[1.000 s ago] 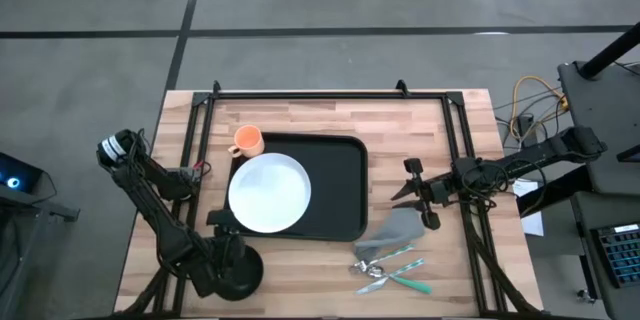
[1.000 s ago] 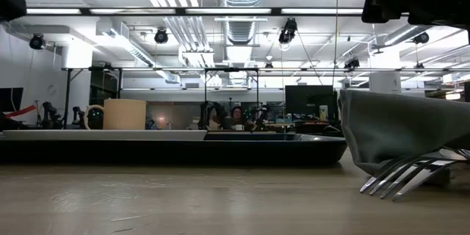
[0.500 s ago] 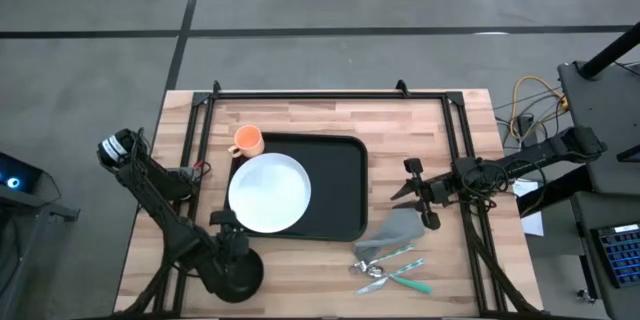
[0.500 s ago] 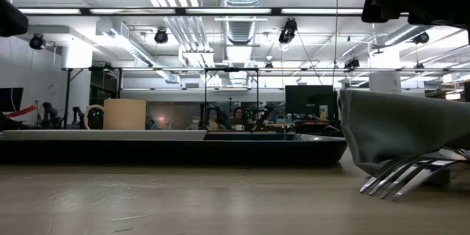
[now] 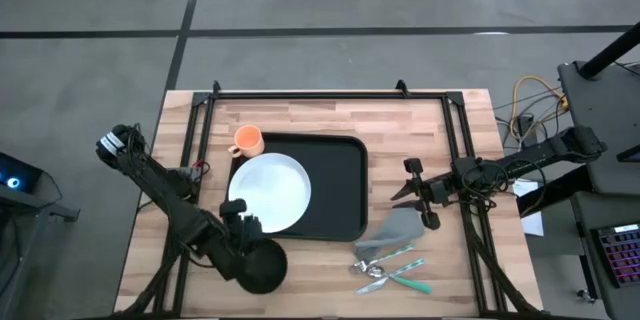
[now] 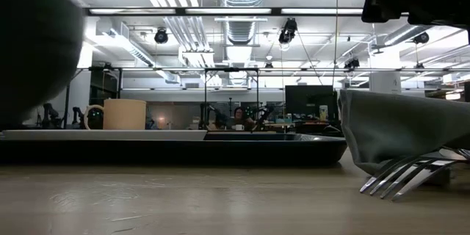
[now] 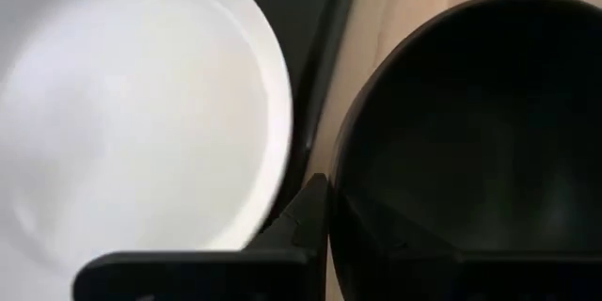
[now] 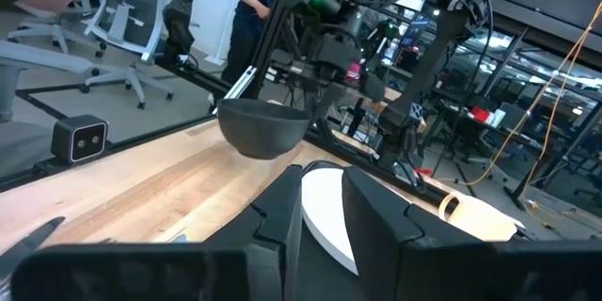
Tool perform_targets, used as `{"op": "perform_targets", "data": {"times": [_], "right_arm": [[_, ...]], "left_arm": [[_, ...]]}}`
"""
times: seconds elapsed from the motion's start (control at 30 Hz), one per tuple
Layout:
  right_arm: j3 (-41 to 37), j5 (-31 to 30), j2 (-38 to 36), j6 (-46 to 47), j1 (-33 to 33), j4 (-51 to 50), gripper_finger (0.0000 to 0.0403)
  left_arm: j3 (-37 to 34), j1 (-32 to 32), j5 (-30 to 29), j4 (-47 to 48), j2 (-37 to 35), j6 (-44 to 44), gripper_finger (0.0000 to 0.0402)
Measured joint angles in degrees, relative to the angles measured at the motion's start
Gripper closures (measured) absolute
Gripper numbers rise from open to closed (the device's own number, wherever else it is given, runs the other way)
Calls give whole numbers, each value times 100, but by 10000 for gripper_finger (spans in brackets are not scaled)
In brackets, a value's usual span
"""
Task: Set up tray
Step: Put the black bowl on the white plate on the black serving tray
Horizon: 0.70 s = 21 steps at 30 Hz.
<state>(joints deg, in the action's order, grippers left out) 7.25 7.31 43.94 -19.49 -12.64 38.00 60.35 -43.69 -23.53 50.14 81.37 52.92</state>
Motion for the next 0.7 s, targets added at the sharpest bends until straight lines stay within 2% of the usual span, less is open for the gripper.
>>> {"op": "perform_targets", "data": {"times": [0.17, 0.27, 0.5, 0.63, 0.7], "right_arm": [[0, 0, 0, -2, 0, 0, 326], [1, -2, 0, 0, 0, -1, 322], [2, -4, 0, -3, 0, -2, 320], [2, -81, 0, -5, 2, -2, 327], [2, -146, 0, -4, 4, -1, 330]], "left_arm": [[11, 139, -626, 124, -444, 6, 401], [-213, 162, -1051, 176, -834, 259, 401], [-1171, 597, -1080, 153, -1892, 679, 401], [-1784, 1109, -689, 116, -2594, 727, 401], [-2051, 1329, -671, 36, -2953, 724, 401]]}}
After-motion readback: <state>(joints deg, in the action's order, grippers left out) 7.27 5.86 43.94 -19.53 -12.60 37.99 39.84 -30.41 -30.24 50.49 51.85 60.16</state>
